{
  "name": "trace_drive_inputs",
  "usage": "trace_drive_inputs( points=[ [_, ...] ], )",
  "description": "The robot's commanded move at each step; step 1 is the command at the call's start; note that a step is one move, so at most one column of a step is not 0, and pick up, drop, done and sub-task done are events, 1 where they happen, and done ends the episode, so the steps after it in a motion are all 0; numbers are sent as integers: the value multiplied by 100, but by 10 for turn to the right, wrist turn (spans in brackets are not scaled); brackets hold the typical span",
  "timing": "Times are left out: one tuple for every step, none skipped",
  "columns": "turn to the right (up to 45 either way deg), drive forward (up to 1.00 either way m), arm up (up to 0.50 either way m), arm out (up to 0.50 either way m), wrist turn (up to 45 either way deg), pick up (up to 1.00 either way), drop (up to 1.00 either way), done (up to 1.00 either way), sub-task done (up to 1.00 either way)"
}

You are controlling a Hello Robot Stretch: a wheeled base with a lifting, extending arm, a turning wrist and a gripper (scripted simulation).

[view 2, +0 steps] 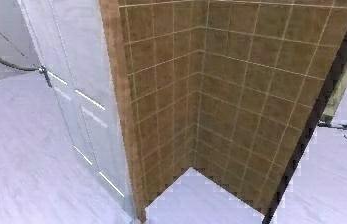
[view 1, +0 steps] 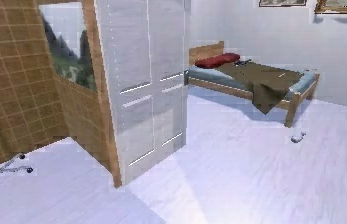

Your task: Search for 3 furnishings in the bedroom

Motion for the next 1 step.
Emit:
trace_drive_inputs(
  points=[
    [0, 20, 0, 0, 0, 0, 0, 0, 0]
  ],
)
